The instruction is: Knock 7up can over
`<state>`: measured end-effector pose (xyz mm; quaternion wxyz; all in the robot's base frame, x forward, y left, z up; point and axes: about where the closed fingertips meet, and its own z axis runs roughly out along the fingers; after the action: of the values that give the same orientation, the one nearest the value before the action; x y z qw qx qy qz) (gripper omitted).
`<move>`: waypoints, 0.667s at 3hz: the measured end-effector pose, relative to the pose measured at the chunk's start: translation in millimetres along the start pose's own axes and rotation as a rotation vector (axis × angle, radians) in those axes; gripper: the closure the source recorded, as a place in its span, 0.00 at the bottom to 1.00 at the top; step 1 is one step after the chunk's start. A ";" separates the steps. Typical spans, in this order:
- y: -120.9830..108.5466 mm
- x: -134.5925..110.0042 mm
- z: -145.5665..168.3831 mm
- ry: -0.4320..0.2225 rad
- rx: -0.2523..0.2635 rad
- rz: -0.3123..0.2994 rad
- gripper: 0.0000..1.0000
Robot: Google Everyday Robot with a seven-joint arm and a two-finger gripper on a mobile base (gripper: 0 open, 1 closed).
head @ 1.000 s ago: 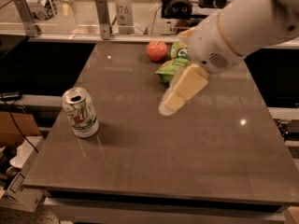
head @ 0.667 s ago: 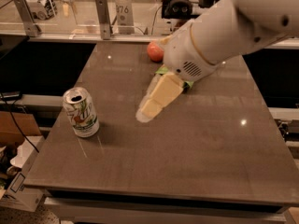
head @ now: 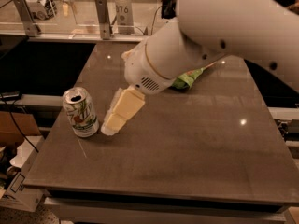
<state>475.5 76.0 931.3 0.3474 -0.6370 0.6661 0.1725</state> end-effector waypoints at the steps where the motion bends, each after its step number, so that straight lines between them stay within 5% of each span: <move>1: 5.8 -9.8 25.3 -0.006 -0.029 -0.008 0.00; 2: 7.1 -19.9 50.0 -0.026 -0.050 -0.024 0.00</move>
Offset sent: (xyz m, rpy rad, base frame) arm 0.0141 0.0777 -0.0404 0.0394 0.0267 0.0892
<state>479.7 125.1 908.4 0.3420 -0.6511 0.6495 0.1932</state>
